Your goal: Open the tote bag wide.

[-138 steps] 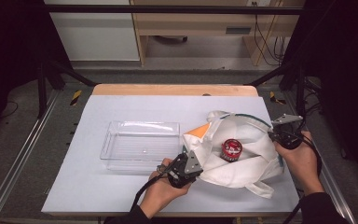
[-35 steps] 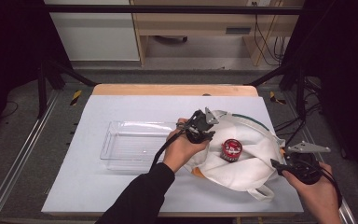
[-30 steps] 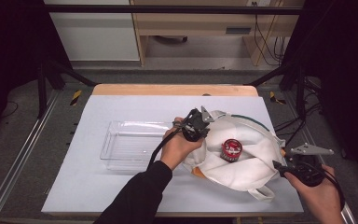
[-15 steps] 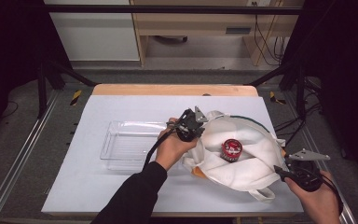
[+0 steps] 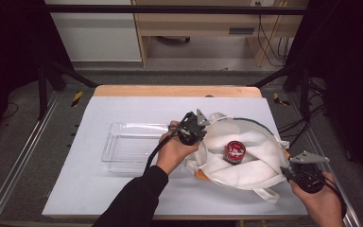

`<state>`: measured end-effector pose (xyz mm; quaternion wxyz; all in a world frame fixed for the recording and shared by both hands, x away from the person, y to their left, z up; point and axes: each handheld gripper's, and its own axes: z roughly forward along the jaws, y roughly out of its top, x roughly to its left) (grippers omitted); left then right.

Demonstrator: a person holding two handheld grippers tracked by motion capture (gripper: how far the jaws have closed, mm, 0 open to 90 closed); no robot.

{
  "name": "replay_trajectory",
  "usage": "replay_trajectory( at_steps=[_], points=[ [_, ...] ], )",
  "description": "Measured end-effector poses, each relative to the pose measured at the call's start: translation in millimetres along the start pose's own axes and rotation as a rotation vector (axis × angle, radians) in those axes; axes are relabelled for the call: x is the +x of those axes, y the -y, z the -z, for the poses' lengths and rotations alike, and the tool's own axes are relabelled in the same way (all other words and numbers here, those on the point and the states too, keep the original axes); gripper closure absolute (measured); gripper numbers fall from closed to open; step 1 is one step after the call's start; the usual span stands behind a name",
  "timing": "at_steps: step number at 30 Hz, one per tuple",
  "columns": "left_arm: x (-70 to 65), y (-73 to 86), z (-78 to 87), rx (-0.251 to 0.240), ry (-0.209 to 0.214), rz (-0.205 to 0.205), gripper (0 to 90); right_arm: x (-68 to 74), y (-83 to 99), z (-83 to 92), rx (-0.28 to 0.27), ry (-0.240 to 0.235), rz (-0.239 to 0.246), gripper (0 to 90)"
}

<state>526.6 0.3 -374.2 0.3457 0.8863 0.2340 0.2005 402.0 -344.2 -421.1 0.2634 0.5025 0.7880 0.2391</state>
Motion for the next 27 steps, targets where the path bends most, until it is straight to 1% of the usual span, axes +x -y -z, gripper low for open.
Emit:
replay_trajectory(
  at_steps=[1,2,3,4,5,7,10,11,15,20,21,22,23,24,26,27],
  points=[
    [-0.2,-0.7,1.2,-0.009,0.001,-0.001,82.3,-2.2,-0.5,4.8,-0.002,0.015,0.003,79.9],
    [-0.9,-2.1,3.9,-0.017,0.004,0.001,82.3,-4.5,-0.4,7.4,-0.006,0.020,0.006,80.1],
    [-0.9,-2.1,3.9,-0.017,0.004,0.001,82.3,-4.5,-0.4,7.4,-0.006,0.020,0.006,80.1],
    [-2.5,-2.7,4.6,-0.018,0.002,-0.005,82.3,-9.1,1.2,11.5,-0.013,0.029,-0.007,80.5],
    [-2.9,-2.6,3.9,-0.010,0.001,-0.009,82.3,-11.0,2.9,12.0,-0.013,0.029,-0.012,80.6],
    [-3.0,-1.8,2.2,-0.006,-0.003,-0.011,82.3,-12.7,6.9,9.2,-0.004,0.025,-0.019,80.7],
    [-1.5,1.1,-4.3,0.025,0.000,-0.007,82.4,-11.8,10.5,4.3,0.011,0.017,-0.019,80.8],
    [-0.9,3.4,-9.0,0.039,-0.002,-0.006,82.4,-11.1,12.8,-0.9,0.020,0.014,-0.017,80.8],
    [-0.6,7.4,-16.3,0.070,0.001,-0.005,82.4,-11.9,14.8,-8.0,0.027,0.006,-0.022,80.9],
    [-1.9,8.7,-17.9,0.069,0.003,-0.003,82.3,-12.2,15.4,-9.2,0.024,-0.001,-0.020,80.4],
    [-2.6,8.5,-16.7,0.058,0.003,-0.005,82.1,-11.9,15.1,-6.8,0.010,-0.005,-0.015,79.0],
    [-2.6,8.5,-16.7,0.058,0.003,-0.005,81.9,-11.7,14.7,-5.3,0.001,-0.006,-0.017,77.6],
    [-3.1,8.2,-15.1,0.041,0.003,-0.004,81.5,-11.4,14.3,-3.6,-0.008,-0.008,-0.022,75.0],
    [-3.6,7.9,-13.6,0.037,0.005,-0.004,80.5,-11.3,13.5,-1.5,-0.019,-0.011,-0.023,70.9],
    [-5.2,7.8,-11.3,0.013,-0.011,-0.004,74.3,-10.5,11.5,3.1,-0.052,-0.006,-0.024,63.1],
    [-5.2,7.8,-11.3,0.013,-0.011,-0.004,71.2,-10.5,11.5,3.1,-0.052,-0.006,-0.024,63.1]
  ],
)
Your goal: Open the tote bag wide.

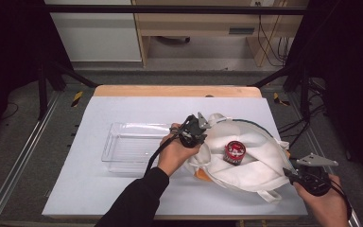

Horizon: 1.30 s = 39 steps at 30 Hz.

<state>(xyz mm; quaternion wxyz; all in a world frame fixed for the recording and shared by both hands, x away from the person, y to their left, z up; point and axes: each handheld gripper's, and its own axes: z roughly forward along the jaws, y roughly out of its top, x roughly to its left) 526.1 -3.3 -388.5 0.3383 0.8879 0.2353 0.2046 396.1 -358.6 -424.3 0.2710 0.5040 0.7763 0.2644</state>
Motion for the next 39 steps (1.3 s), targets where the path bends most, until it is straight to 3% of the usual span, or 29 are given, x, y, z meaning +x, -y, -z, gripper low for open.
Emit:
replay_trajectory(
  at_steps=[1,6,11,15,22,23,25,29,39],
  points=[
    [-1.1,-0.3,3.6,-0.014,-0.005,-0.002,68.7,1.1,-2.4,4.7,-0.030,-0.004,0.002,56.7],
    [-2.8,-0.5,14.3,-0.045,-0.021,0.002,56.1,6.9,-10.9,16.5,-0.097,-0.007,0.022,45.9],
    [-6.1,-1.8,25.2,-0.073,-0.018,-0.004,51.4,14.3,-19.3,25.4,-0.136,-0.011,0.035,41.1],
    [-8.1,-5.9,33.9,-0.093,-0.011,-0.016,49.3,28.3,-29.6,32.3,-0.167,-0.037,0.071,39.9],
    [-7.9,-11.2,28.7,-0.085,0.002,-0.025,48.1,51.5,-37.0,31.4,-0.172,-0.092,0.123,39.8],
    [-8.0,-13.3,24.4,-0.077,0.003,-0.026,48.1,59.8,-38.3,28.2,-0.177,-0.123,0.130,40.3],
    [-8.0,-14.5,21.9,-0.075,0.006,-0.022,48.1,64.8,-38.7,26.4,-0.171,-0.136,0.132,40.4],
    [-8.0,-18.6,11.7,-0.068,0.010,-0.019,48.8,90.0,-43.0,15.3,-0.165,-0.202,0.186,41.1],
    [-5.9,-26.0,3.1,-0.060,-0.003,-0.035,56.9,126.2,-53.8,4.6,-0.179,-0.304,0.219,43.5]
  ],
)
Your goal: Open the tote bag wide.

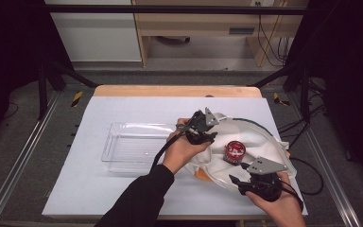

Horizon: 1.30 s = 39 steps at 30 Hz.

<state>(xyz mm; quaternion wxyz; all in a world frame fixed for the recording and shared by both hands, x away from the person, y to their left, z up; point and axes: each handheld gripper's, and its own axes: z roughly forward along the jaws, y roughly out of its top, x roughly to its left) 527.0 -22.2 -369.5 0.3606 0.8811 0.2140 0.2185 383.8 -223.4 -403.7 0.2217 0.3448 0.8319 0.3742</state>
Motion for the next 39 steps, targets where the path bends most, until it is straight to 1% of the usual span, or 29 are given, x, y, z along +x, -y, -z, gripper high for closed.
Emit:
replay_trajectory(
  at_steps=[1,2,3,5,6,7,8,9,10,11,12,13,14,15,16,17,18,19,21,22,23,25,26,28,31,33,34,36,39],
  points=[
    [1.2,-1.1,-0.6,-0.009,-0.018,0.006,61.7,4.7,-2.5,-3.6,-0.003,-0.018,0.000,43.6],
    [1.2,-1.1,-0.6,-0.009,-0.018,0.006,63.2,4.7,-2.5,-3.6,-0.003,-0.018,0.000,43.6],
    [3.1,-1.2,-2.2,-0.007,-0.024,0.015,64.8,8.7,-4.6,-7.3,-0.004,-0.034,0.004,43.6],
    [4.2,-0.9,-3.4,-0.004,-0.024,0.015,66.3,10.4,-5.5,-9.2,0.000,-0.041,0.010,43.6],
    [4.7,-0.6,-4.6,-0.002,-0.020,0.020,66.3,12.3,-6.1,-11.5,0.002,-0.051,0.012,43.7],
    [5.3,-0.3,-6.5,0.007,-0.009,0.020,69.0,15.8,-6.6,-16.0,0.021,-0.058,0.025,44.0],
    [5.3,-0.3,-6.5,0.007,-0.009,0.020,70.3,15.8,-6.6,-16.0,0.021,-0.058,0.025,44.0],
    [5.3,-0.5,-8.3,0.018,-0.004,0.013,71.5,18.8,-6.2,-21.2,0.041,-0.067,0.037,44.9],
    [5.3,-0.5,-8.3,0.018,-0.004,0.013,72.9,20.2,-5.8,-23.9,0.048,-0.067,0.042,46.3],
    [5.5,-0.1,-10.8,0.023,0.007,0.014,74.5,21.8,-5.4,-26.4,0.061,-0.070,0.040,48.4],
    [5.5,-0.1,-10.8,0.023,0.007,0.014,75.9,21.8,-5.4,-26.4,0.061,-0.070,0.040,48.4],
    [5.4,0.2,-13.0,0.042,0.013,0.007,76.9,23.7,-4.1,-31.5,0.072,-0.073,0.046,54.9],
    [5.5,0.1,-13.2,0.054,0.012,0.004,78.6,24.3,-3.4,-33.7,0.080,-0.076,0.052,59.3],
    [5.8,0.4,-14.0,0.055,0.014,0.006,80.4,25.3,-2.7,-35.9,0.086,-0.078,0.053,64.1],
    [5.8,0.4,-14.0,0.055,0.014,0.006,81.9,25.3,-2.7,-35.9,0.086,-0.078,0.053,64.1],
    [7.0,0.9,-14.9,0.062,0.013,0.006,84.0,26.2,-1.3,-39.7,0.091,-0.088,0.056,72.7],
    [7.0,0.9,-14.9,0.062,0.013,0.006,85.8,26.2,-1.3,-39.7,0.091,-0.088,0.056,72.7],
    [8.8,1.6,-15.9,0.065,0.018,0.012,87.0,27.2,0.3,-42.6,0.090,-0.100,0.054,80.5],
    [10.6,1.6,-15.5,0.066,0.014,0.014,88.2,28.5,1.0,-44.0,0.094,-0.100,0.074,84.2],
    [10.6,1.6,-15.5,0.066,0.014,0.014,88.5,28.5,1.0,-44.0,0.094,-0.100,0.074,84.2],
    [11.5,1.0,-14.7,0.066,0.013,0.013,88.6,30.7,1.1,-43.7,0.095,-0.112,0.089,87.0],
    [12.4,-2.6,-11.3,0.047,-0.002,0.011,88.8,32.9,1.0,-42.3,0.086,-0.123,0.106,87.8],
    [12.4,-2.6,-11.3,0.047,-0.002,0.011,88.8,32.9,1.0,-42.3,0.086,-0.123,0.106,87.8],
    [12.8,-8.0,-6.9,0.019,-0.017,0.015,88.9,35.7,1.4,-40.0,0.079,-0.142,0.113,88.2],
    [12.0,-12.0,-5.8,0.002,-0.024,0.016,89.0,38.6,1.5,-39.4,0.071,-0.159,0.121,88.4],
    [11.7,-12.1,-7.3,-0.001,-0.023,0.017,89.0,39.6,1.5,-39.4,0.068,-0.166,0.124,88.4],
    [11.3,-11.8,-10.8,0.019,-0.023,0.014,89.0,41.6,1.8,-39.9,0.065,-0.181,0.137,88.5],
    [11.1,-11.2,-13.4,0.024,-0.020,0.016,89.0,42.9,3.1,-42.4,0.065,-0.191,0.142,88.5],
    [9.3,-9.1,-23.8,0.066,-0.017,0.013,89.0,44.9,5.9,-46.6,0.079,-0.196,0.142,88.5]
  ],
)
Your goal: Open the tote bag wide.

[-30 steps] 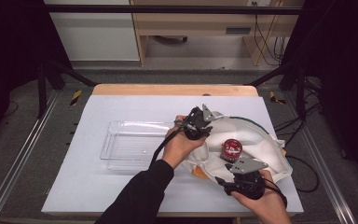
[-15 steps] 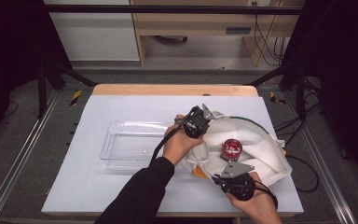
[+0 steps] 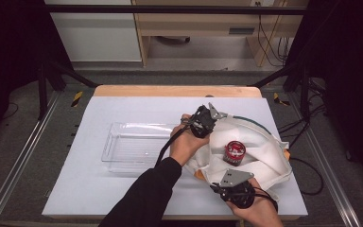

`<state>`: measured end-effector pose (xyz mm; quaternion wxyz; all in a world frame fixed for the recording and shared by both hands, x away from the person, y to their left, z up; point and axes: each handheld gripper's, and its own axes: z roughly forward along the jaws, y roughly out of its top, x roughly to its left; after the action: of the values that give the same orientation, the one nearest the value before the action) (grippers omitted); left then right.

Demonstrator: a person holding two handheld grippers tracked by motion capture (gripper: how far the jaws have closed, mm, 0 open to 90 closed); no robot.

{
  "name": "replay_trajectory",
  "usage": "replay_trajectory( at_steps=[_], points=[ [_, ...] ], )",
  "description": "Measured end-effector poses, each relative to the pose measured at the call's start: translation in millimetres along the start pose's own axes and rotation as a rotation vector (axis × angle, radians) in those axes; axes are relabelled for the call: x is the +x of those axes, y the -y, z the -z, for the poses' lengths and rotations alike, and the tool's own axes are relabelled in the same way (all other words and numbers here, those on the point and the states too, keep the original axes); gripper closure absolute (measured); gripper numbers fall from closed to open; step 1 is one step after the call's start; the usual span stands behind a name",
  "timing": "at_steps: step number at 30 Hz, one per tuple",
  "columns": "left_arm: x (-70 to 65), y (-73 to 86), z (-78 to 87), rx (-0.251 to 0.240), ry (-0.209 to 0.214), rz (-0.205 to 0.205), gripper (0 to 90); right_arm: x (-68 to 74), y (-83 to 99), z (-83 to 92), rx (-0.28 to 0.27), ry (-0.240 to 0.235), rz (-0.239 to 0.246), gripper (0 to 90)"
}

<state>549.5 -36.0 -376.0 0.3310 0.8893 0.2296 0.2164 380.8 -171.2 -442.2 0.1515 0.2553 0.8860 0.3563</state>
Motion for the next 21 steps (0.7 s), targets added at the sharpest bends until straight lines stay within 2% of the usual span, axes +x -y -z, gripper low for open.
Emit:
replay_trajectory(
  at_steps=[10,21],
  points=[
    [-2.9,2.6,-17.0,0.059,0.017,0.000,88.9,2.1,4.2,-12.1,0.035,-0.003,-0.007,88.3],
    [-4.8,3.8,-21.8,0.065,0.021,0.000,88.9,3.2,5.0,-14.7,0.042,0.004,-0.016,87.7]
  ],
)
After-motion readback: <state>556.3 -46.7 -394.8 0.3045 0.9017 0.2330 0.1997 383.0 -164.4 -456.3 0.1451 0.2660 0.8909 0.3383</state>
